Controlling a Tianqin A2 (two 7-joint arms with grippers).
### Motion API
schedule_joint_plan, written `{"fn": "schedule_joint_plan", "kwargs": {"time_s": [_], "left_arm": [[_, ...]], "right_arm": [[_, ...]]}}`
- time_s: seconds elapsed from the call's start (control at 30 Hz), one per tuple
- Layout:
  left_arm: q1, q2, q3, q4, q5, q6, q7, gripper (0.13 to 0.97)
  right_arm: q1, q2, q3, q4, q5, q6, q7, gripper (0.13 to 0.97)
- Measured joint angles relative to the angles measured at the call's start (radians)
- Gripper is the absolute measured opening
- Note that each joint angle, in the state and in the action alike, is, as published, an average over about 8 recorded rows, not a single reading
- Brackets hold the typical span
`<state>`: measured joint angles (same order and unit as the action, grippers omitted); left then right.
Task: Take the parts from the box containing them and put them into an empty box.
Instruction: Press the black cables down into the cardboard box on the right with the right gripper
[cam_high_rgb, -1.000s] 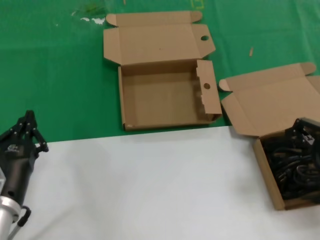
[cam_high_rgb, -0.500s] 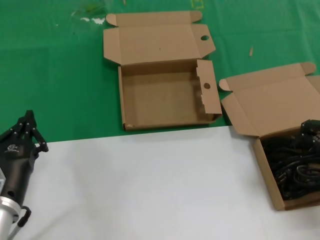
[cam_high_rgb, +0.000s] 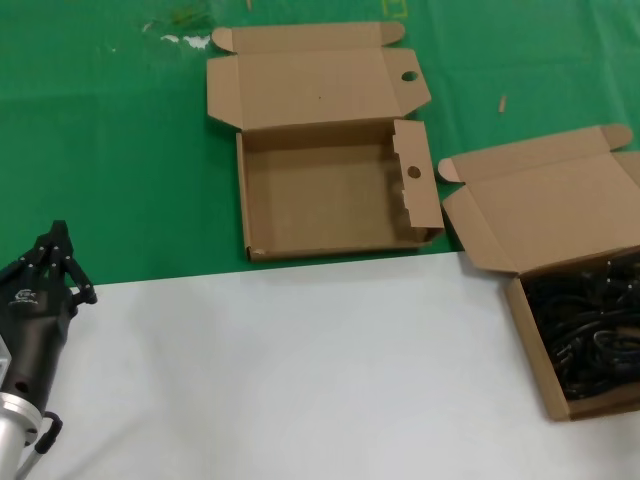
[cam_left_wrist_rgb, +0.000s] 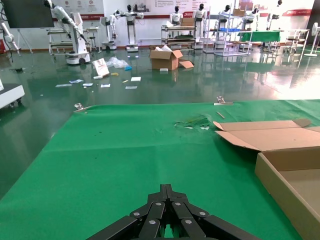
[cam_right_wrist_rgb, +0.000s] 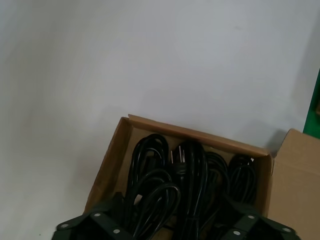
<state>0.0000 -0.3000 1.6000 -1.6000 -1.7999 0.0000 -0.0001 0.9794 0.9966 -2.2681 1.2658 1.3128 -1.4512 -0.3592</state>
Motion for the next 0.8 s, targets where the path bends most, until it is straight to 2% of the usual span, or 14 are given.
{"fn": "schedule_joint_plan", "kwargs": {"time_s": [0.13,0.4,0.53,0.8], "left_arm": [[0.000,0.000,0.000,0.000,0.000,0.000,0.000,0.140],[0.000,0.000,0.000,0.000,0.000,0.000,0.000,0.140],[0.000,0.000,0.000,0.000,0.000,0.000,0.000,0.140],[0.000,0.000,0.000,0.000,0.000,0.000,0.000,0.140]], "right_arm": [[-0.011,-0.017,0.019,-0.028,-0.016,0.005,-0.010,0.684],[-0.036,-0.036,0.053,-0.055,-0.034,0.014,-0.018,0.468],[-0.050,-0.042,0.069,-0.060,-0.039,0.019,-0.020,0.468],[-0.076,-0.047,0.094,-0.055,-0.044,0.024,-0.019,0.293]]}}
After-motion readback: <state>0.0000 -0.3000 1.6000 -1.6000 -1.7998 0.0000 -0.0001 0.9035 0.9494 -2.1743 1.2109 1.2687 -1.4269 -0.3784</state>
